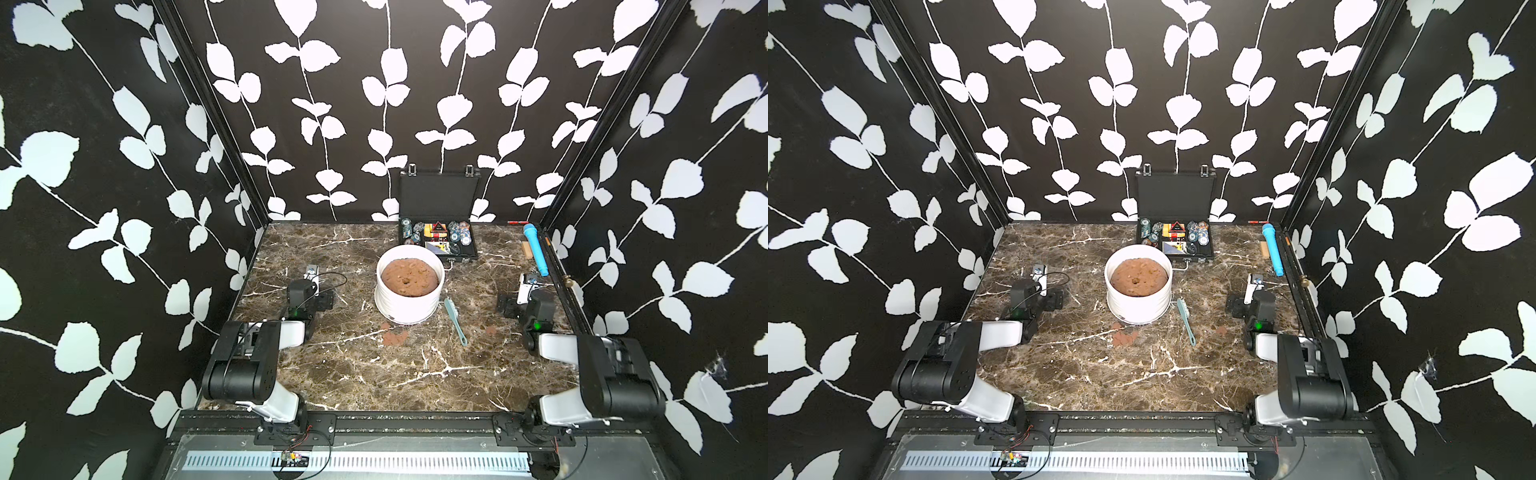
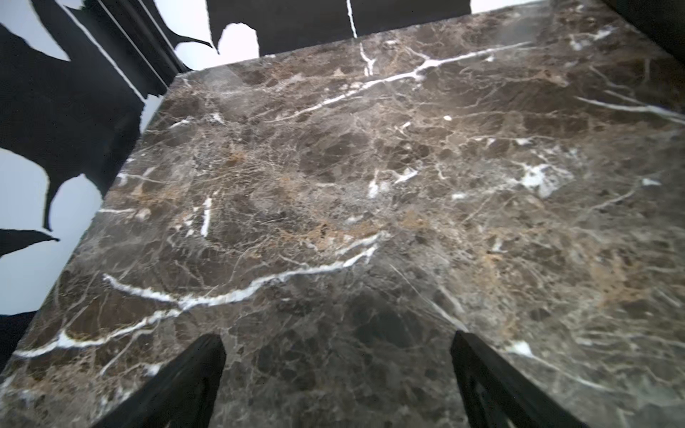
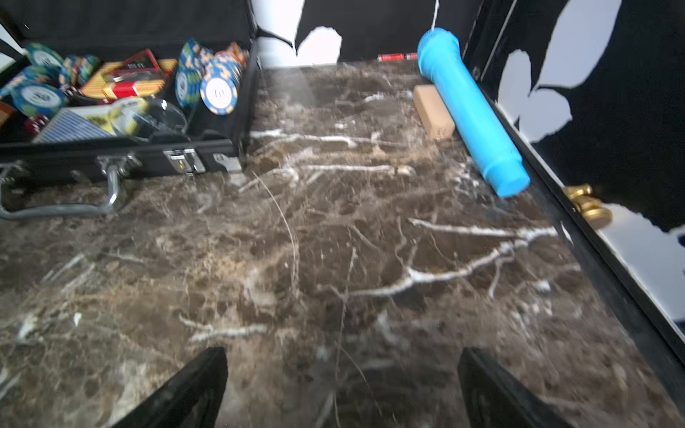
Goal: Scrub the dried mud off the ceramic pot
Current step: Reset both arms
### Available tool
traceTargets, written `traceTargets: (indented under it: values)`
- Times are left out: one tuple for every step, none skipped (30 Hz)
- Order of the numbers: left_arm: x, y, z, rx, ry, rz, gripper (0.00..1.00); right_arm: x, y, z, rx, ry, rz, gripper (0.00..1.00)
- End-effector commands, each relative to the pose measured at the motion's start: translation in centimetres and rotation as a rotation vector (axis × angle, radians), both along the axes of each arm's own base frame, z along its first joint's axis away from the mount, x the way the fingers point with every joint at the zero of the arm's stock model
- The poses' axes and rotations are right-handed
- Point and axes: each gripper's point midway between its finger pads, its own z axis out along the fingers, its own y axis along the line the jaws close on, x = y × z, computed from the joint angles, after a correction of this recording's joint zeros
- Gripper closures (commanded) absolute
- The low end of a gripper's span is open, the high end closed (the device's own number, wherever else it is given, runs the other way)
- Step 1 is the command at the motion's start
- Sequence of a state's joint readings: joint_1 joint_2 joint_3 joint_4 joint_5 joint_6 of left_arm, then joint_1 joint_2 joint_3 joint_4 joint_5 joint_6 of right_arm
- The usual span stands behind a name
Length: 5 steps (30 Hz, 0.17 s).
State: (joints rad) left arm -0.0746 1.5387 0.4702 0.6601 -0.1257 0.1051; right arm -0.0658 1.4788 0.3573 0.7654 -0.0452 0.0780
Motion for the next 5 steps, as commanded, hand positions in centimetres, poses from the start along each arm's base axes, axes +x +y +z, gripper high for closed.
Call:
traceTargets:
  values:
    - [0.86,0.64,2.68,0.0,-0.104,0.029,0.01,1.24,0.15,2.94,-0.017,-0.127,0.021,0.01]
    - [0.81,0.68,2.59,0.001,-0.103,0.032,0.01,1.28,0.13,2.98,-0.018,-0.124,0.019,0.01]
    - [0.87,0.83,2.69,0.001,-0.111,0.041,0.01,1.27,0.11,2.92,-0.018,-0.121,0.018,0.01]
    - [0.87,0.85,2.72,0.002,-0.115,0.043,0.01,1.34,0.1,2.93,-0.016,-0.121,0.018,0.01]
    - [0.83,0.86,2.73,0.003,-0.115,0.043,0.01,1.41,0.1,2.91,-0.016,-0.117,0.017,0.01]
